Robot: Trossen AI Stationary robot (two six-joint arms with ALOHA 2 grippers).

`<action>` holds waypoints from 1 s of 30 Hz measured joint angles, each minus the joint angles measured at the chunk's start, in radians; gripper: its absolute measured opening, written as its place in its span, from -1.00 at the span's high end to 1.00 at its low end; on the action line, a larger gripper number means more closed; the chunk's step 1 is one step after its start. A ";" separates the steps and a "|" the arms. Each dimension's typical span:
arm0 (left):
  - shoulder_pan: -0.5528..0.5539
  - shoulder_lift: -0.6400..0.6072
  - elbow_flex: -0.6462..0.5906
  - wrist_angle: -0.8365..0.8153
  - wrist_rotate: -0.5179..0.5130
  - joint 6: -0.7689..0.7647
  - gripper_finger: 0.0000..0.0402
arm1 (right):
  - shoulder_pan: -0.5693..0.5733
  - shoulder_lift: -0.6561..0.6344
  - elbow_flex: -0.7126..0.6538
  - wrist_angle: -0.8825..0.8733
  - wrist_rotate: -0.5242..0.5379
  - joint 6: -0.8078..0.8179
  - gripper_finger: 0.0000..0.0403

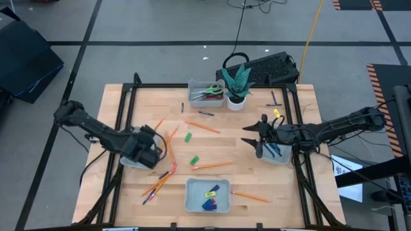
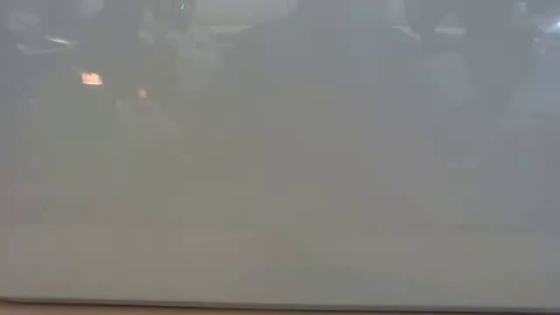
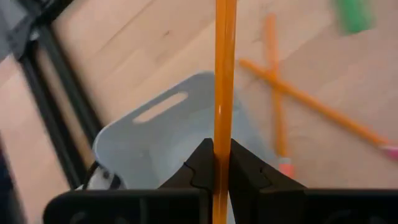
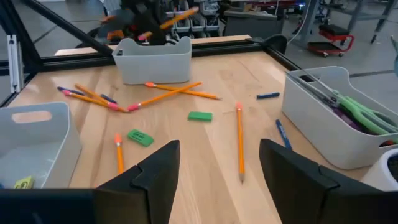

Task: Sort crayons/erasers/pens/pencils in bins
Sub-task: Put the orange pencil into the middle left gray bin

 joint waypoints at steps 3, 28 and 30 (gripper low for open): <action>-0.023 0.000 -0.094 0.029 -0.001 -0.051 0.87 | 0.006 0.000 0.000 0.000 0.000 0.000 -0.05; -0.155 0.000 -0.095 0.042 0.316 -0.223 0.06 | 0.016 -0.010 0.000 0.005 0.002 -0.026 -0.05; -0.151 0.000 -0.024 0.027 0.293 -0.202 -0.02 | 0.018 -0.038 0.000 0.002 0.001 -0.045 -0.05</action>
